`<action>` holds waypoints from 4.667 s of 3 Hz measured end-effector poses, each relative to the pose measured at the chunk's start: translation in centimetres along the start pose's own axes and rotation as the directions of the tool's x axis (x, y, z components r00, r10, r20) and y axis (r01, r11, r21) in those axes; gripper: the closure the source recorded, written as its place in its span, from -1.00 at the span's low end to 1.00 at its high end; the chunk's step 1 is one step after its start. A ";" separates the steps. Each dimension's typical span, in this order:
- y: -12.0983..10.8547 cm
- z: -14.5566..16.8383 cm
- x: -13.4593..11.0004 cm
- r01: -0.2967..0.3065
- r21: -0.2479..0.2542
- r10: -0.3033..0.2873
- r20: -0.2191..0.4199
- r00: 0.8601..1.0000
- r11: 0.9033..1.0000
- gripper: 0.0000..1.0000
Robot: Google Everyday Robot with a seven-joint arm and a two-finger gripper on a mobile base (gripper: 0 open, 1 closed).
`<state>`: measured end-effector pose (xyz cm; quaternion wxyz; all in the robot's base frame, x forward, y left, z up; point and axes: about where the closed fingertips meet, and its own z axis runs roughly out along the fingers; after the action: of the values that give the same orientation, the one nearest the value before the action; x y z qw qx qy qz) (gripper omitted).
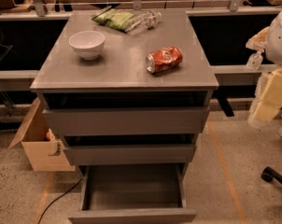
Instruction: Place coke can into bottom drawer
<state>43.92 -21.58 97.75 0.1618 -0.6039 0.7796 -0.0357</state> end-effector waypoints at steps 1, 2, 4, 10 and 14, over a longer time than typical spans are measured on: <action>-0.1 0.0 -0.1 0.003 0.002 -0.003 0.003 1.000 1.000 -1.00; -3.0 1.9 -2.9 0.096 -0.008 -0.096 0.041 0.995 0.995 -1.00; -10.5 8.7 -11.1 0.293 -0.001 -0.291 0.130 0.948 0.956 -1.00; -17.3 19.7 -16.6 0.326 -0.016 -0.326 -0.030 0.945 0.945 -1.00; -18.0 22.2 -15.6 0.322 -0.061 -0.326 -0.078 0.942 0.945 0.43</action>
Offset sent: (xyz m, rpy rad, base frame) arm 0.1118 0.0597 -0.0161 0.0300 -0.0202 0.2973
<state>70.59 -8.46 84.55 0.1050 -0.7255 0.6766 -0.0697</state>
